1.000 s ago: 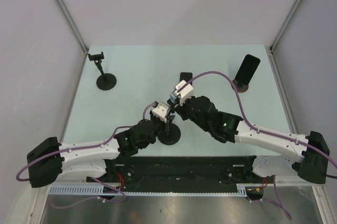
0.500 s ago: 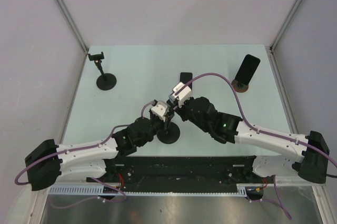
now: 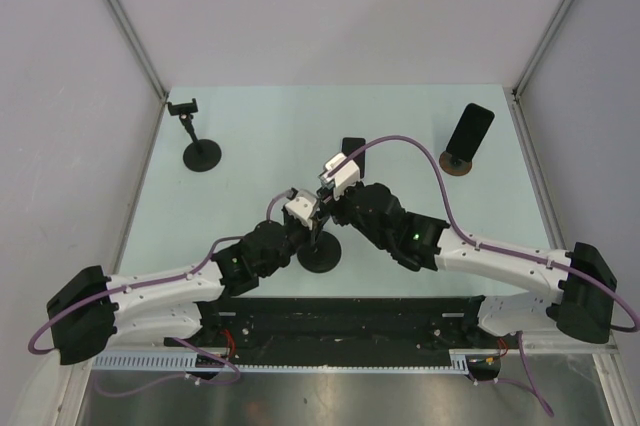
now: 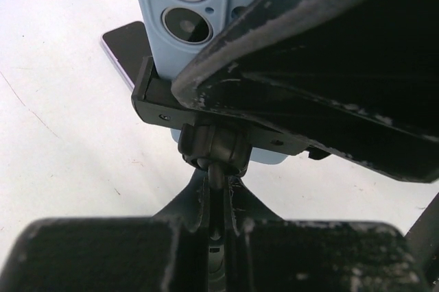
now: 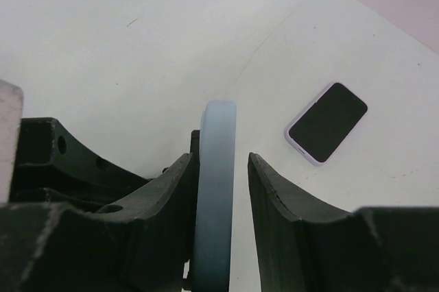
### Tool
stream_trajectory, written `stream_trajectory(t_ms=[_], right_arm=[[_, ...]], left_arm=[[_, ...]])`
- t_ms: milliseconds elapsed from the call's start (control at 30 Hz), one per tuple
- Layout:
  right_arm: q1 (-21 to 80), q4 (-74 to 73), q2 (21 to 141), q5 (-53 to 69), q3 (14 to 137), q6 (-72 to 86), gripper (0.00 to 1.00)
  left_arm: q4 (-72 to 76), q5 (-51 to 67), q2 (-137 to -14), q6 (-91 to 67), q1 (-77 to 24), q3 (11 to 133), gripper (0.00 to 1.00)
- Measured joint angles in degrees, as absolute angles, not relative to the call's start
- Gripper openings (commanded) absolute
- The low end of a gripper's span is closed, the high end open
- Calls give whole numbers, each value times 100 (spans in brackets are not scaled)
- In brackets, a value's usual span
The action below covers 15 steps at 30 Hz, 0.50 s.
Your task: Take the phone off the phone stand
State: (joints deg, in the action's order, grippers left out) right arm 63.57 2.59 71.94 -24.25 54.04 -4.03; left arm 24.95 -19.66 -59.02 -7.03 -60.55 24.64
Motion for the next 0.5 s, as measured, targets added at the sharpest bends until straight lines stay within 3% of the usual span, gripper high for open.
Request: stream_trajectory(t_ms=[67,200,500], right_arm=[[6357,331,7242,-2482,5404,-408,35],[6357,456,7363,-2565,5404,-401,0],[6560,421,7376,-2803,5419,-443,0]], left_arm=[[2469,-1951,-5883,-701,-6055,2464,0],[2443,-1944,-5865,-703,-6055,2464,0],[2346,-2331,-5854,-943,-6134,2469,0]])
